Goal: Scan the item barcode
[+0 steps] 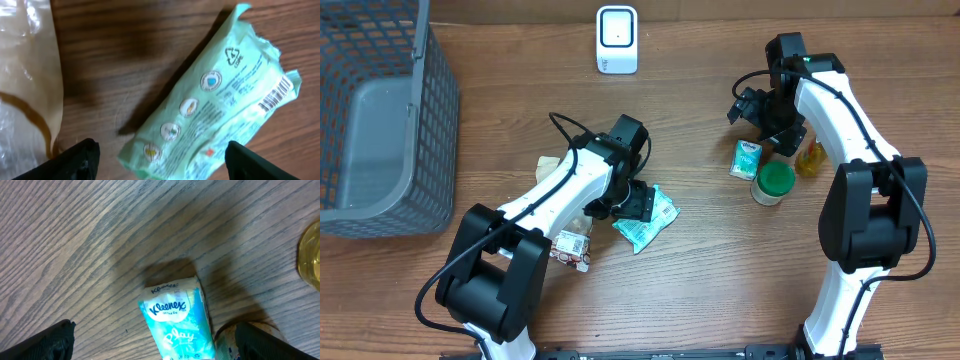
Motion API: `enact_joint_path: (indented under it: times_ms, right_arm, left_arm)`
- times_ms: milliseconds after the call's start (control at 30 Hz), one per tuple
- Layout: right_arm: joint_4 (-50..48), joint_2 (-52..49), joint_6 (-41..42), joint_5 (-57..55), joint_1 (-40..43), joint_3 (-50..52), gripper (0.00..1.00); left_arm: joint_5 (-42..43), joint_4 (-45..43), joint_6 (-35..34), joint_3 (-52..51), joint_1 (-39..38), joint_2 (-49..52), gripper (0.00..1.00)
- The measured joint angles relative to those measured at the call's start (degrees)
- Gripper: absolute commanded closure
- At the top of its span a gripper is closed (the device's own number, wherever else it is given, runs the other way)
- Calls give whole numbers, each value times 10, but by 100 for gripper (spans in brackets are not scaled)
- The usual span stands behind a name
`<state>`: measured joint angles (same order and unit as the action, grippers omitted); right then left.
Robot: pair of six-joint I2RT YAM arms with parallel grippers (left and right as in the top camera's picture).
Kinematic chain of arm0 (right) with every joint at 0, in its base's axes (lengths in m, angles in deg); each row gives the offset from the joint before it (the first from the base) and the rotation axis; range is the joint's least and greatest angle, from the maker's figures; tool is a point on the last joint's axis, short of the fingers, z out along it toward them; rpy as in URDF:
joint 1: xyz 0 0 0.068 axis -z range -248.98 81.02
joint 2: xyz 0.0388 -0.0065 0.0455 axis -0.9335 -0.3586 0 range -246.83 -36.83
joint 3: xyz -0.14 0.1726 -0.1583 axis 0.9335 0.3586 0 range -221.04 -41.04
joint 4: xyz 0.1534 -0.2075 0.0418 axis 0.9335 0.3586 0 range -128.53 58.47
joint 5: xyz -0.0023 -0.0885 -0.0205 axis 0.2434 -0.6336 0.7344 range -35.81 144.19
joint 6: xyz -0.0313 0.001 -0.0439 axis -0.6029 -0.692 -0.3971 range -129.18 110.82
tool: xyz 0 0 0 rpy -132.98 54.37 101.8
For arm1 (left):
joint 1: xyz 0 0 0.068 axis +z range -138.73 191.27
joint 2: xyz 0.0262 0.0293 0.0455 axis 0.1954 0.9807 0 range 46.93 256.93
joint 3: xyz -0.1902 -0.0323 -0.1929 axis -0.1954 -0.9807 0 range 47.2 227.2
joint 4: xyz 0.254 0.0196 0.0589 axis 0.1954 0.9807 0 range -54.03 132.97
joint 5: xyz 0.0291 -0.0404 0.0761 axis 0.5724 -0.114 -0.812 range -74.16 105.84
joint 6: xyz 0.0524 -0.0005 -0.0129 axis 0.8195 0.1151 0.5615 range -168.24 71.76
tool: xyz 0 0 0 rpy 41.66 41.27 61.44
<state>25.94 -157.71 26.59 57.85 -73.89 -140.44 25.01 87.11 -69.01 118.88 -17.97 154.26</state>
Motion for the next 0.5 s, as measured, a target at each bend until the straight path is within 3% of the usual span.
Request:
enact_joint_path:
  times_ms: [167, 500]
  right_arm:
    - [0, 0, 0, 0, 0, 0, 0]
    - [0, 0, 0, 0, 0, 0, 0]
  left_arm:
    - [0, -30, 0, -27, 0, 0, 28]
    - [0, -40, 0, -35, 0, 1, 28]
